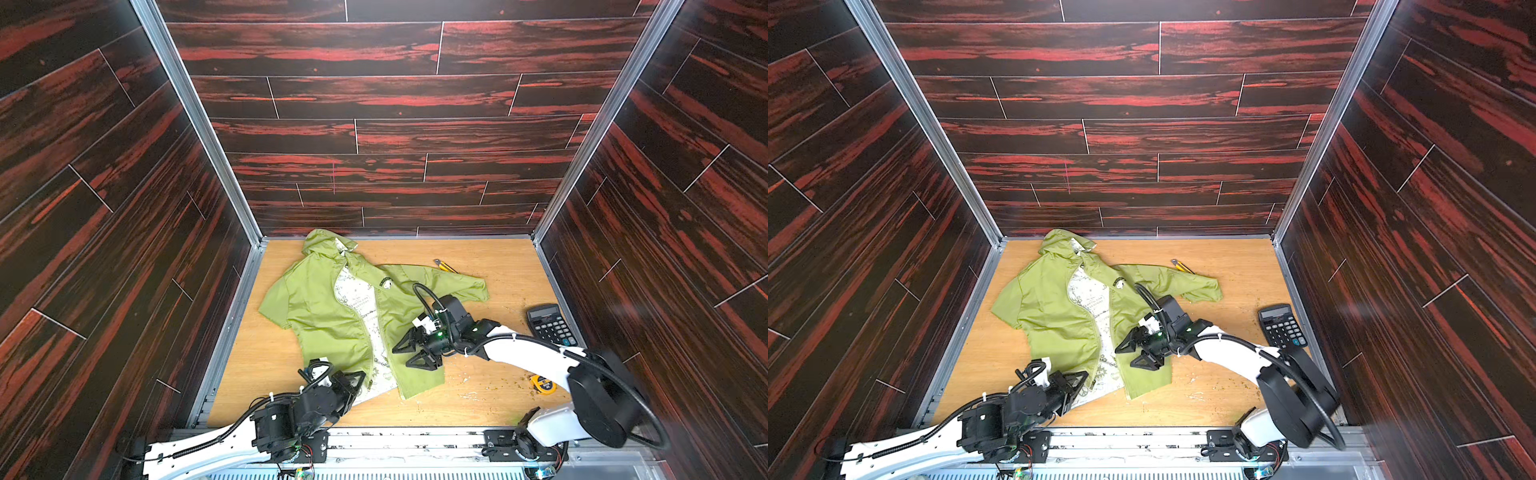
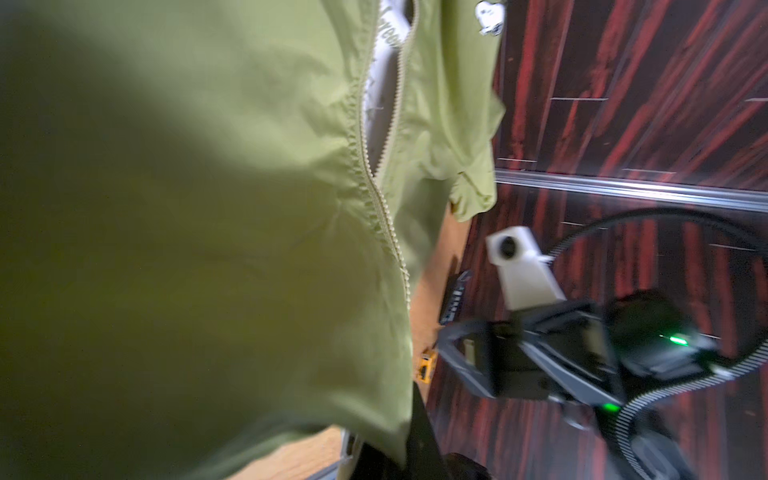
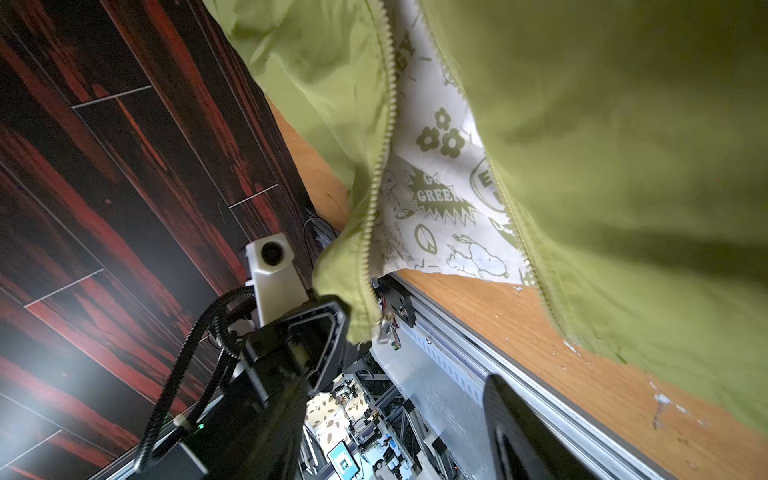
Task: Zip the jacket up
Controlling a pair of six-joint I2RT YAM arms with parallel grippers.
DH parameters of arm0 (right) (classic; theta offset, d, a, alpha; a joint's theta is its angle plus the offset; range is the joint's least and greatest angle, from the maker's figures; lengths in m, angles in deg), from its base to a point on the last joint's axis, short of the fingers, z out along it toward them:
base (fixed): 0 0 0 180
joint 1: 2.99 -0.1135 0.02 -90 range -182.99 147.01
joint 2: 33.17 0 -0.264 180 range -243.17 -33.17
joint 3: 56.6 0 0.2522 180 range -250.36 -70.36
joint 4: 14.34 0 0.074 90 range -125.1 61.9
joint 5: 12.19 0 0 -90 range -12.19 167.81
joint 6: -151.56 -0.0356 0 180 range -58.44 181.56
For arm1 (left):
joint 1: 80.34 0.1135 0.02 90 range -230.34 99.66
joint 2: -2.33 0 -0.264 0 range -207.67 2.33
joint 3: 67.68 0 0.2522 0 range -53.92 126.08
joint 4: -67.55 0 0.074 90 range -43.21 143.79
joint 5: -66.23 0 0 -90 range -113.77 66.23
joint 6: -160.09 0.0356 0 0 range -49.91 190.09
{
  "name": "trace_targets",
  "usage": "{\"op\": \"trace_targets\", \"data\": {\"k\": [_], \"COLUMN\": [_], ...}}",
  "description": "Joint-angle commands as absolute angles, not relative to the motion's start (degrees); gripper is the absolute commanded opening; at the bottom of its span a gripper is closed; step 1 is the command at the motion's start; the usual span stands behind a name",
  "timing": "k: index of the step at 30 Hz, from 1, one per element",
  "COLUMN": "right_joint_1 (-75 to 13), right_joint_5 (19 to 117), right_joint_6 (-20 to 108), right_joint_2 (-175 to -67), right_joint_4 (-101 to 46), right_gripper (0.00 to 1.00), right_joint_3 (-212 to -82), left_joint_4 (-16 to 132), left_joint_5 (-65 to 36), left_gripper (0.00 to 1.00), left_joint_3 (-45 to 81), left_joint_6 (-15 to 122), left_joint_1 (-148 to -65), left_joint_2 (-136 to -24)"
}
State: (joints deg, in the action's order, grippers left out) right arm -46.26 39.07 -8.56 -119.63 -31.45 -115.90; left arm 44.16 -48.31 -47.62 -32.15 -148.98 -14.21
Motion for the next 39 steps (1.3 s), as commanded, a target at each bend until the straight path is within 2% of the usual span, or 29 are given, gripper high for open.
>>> {"op": "trace_targets", "data": {"k": [1, 7, 26, 39], "right_joint_1": [-48.3, -51.0, -56.1, -56.3], "right_joint_5": [36.3, 36.0, 35.2, 37.4], "right_joint_6": [-16.4, -17.0, -21.6, -21.4], "right_joint_2": [-124.1, -129.3, -138.0, -135.1], "right_joint_4": [-19.9, -17.6, -9.9, -11.8], "right_gripper": [0.69, 0.66, 0.52, 0.07], "right_joint_3": [-115.6, -119.5, -122.7, -122.9], "left_joint_4": [38.6, 37.2, 43.7, 41.7], "left_joint_5": [-50.2, -49.7, -48.0, -46.4], "left_gripper": [0.0, 0.0, 0.0, 0.0], "left_joint_3": [-48.7, -48.8, -45.3, -43.9], "left_joint_6": [-32.5, -33.3, -31.8, -30.9], "left_joint_1": [-149.0, -149.1, -149.1, -149.1], "left_joint_2": [-10.1, -8.3, -15.8, -16.5]}}
